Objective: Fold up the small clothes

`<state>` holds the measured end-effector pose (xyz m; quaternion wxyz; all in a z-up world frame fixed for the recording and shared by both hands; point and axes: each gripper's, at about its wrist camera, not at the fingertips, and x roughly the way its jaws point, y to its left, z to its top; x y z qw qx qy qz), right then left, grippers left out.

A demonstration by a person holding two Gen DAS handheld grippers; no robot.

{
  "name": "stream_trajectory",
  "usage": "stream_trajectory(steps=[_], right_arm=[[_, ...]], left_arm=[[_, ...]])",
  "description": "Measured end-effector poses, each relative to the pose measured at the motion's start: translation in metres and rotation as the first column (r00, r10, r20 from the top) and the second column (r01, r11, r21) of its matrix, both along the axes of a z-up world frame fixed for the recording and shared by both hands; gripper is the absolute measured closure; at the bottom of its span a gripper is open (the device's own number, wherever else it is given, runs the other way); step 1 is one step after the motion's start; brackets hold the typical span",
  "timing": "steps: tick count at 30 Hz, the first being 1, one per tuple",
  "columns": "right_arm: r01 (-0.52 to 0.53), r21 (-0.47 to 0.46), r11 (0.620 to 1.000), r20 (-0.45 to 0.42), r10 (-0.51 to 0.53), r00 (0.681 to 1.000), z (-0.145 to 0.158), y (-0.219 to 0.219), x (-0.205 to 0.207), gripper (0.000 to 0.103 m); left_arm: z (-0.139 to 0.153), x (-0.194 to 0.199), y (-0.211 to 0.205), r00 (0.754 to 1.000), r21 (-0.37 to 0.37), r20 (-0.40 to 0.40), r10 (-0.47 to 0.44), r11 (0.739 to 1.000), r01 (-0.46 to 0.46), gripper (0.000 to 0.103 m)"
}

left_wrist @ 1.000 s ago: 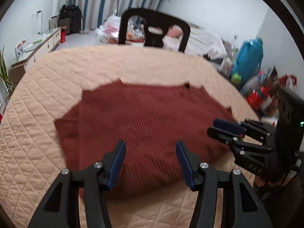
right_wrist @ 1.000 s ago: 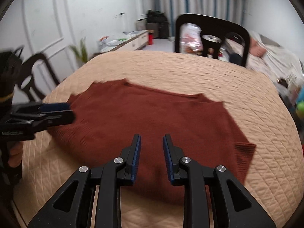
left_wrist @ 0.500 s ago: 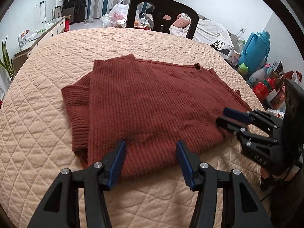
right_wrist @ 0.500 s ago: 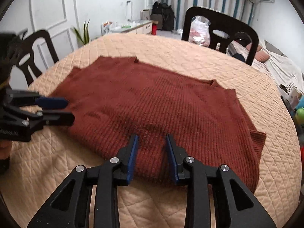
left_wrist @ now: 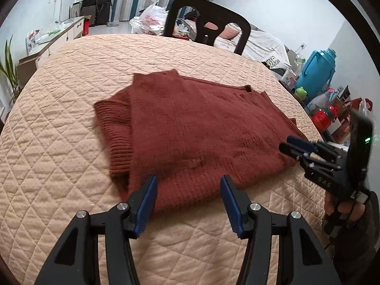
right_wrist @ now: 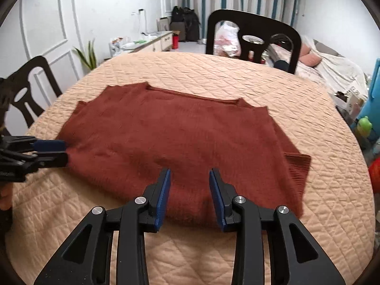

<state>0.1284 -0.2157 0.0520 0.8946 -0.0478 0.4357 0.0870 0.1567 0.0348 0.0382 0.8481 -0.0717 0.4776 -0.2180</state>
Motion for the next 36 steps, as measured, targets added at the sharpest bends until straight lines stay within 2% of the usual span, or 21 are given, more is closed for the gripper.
stream_trajectory(steps=[2,3,9,12,17,22,26,29,32,34,36], right_arm=[[0.006,-0.027,1.000,-0.044,-0.008,0.999,-0.014,-0.002,0.004,0.068],[0.000,-0.021,1.000,-0.016,-0.001,1.000,-0.014,-0.003,0.002,0.067],[0.016,-0.022,1.000,0.000,-0.016,1.000,0.001,0.002,-0.006,0.067],[-0.030,0.020,0.999,0.038,0.029,0.999,0.013,0.015,-0.013,0.067],[-0.147,0.012,0.989,0.073,0.145,0.987,0.019,0.054,-0.023,0.067],[-0.259,0.015,0.966,0.088,0.256,0.963,0.018,0.095,-0.027,0.054],[-0.340,0.027,0.940,0.112,0.335,0.936,0.016,0.123,-0.030,0.053],[-0.391,0.001,0.921,0.119,0.388,0.914,0.011,0.147,-0.032,0.048],[-0.434,-0.010,0.901,0.111,0.433,0.895,0.005,0.168,-0.033,0.047],[-0.450,-0.020,0.893,0.099,0.450,0.888,0.000,0.182,-0.033,0.047],[-0.465,-0.027,0.885,0.093,0.465,0.880,-0.003,0.191,-0.033,0.047]], left_arm=[[-0.002,0.001,0.008,1.000,-0.034,-0.018,0.007,0.999,-0.008,0.045],[-0.002,0.001,0.011,1.000,-0.041,-0.027,0.011,0.999,-0.012,0.045],[0.007,-0.002,0.023,1.000,-0.018,0.004,0.030,0.999,-0.030,0.045],[0.013,0.002,0.039,0.997,-0.036,0.014,0.069,0.997,-0.069,0.040],[0.018,0.011,0.069,0.993,-0.094,0.000,0.121,0.988,-0.121,0.034],[0.020,0.011,0.085,0.992,-0.114,0.007,0.128,0.985,-0.126,0.032],[0.023,0.010,0.091,0.994,-0.107,0.036,0.103,0.989,-0.099,0.026],[0.023,0.014,0.095,0.995,-0.132,0.036,0.092,0.988,-0.086,0.023],[0.023,0.024,0.098,0.996,-0.149,0.032,0.080,0.986,-0.075,0.022],[0.022,0.032,0.097,0.998,-0.170,0.028,0.063,0.984,-0.058,0.022],[0.020,0.039,0.098,0.999,-0.222,0.010,0.042,0.974,-0.038,0.022]])
